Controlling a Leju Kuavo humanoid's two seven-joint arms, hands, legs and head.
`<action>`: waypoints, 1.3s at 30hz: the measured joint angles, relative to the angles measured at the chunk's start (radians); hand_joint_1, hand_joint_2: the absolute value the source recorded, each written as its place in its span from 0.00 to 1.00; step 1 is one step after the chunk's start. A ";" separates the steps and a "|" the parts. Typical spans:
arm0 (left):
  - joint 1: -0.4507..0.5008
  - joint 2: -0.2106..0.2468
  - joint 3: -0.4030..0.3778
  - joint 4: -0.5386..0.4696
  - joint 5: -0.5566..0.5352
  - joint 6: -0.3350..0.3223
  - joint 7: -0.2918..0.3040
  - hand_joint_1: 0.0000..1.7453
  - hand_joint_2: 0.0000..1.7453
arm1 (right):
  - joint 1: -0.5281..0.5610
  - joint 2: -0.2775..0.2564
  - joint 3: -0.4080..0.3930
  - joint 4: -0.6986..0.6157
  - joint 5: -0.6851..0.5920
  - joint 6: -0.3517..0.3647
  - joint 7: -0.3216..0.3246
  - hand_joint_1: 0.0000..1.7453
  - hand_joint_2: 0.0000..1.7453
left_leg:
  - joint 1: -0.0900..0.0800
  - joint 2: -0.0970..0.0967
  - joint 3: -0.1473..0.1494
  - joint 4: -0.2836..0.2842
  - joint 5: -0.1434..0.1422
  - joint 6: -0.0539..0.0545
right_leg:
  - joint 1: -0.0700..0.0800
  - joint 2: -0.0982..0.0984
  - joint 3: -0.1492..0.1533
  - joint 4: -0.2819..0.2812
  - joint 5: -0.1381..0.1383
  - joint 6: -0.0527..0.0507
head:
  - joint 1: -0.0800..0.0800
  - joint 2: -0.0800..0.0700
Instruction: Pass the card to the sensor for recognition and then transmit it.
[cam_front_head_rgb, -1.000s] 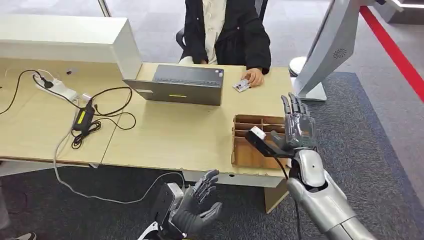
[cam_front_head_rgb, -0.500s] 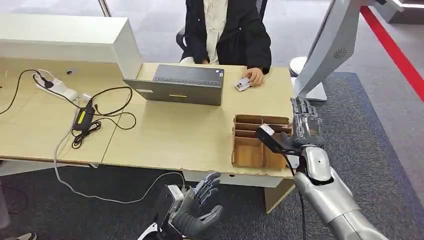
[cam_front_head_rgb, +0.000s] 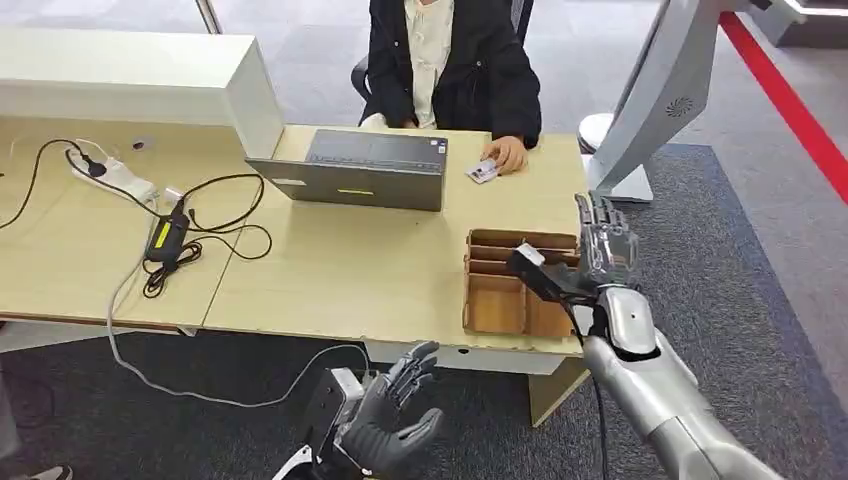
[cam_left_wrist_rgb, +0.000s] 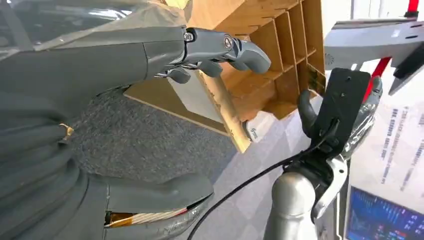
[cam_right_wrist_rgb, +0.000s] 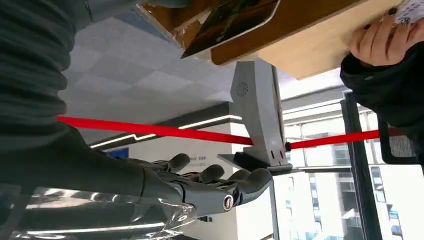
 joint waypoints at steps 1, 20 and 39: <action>0.000 0.000 0.000 0.000 0.003 0.001 0.000 0.00 1.00 | -0.003 0.003 0.001 0.006 -0.004 -0.001 -0.004 0.00 1.00 | 0.000 0.000 0.000 0.000 0.000 0.000 | 0.000 0.000 0.000 0.000 0.000 0.000 | 0.000 0.000; 0.000 0.011 -0.015 -0.008 0.023 0.010 -0.005 0.00 1.00 | -0.024 0.028 0.015 0.068 -0.027 -0.006 -0.011 1.00 1.00 | 0.000 0.000 0.000 0.000 0.000 0.000 | 0.000 0.000 0.000 0.000 0.000 0.000 | 0.000 0.000; -0.005 0.015 -0.024 -0.009 0.040 0.010 -0.008 0.00 1.00 | -0.026 0.026 0.021 0.085 -0.052 0.006 0.000 1.00 1.00 | 0.000 0.000 0.000 0.000 0.000 0.000 | 0.000 0.000 0.000 0.000 0.000 0.000 | 0.000 0.000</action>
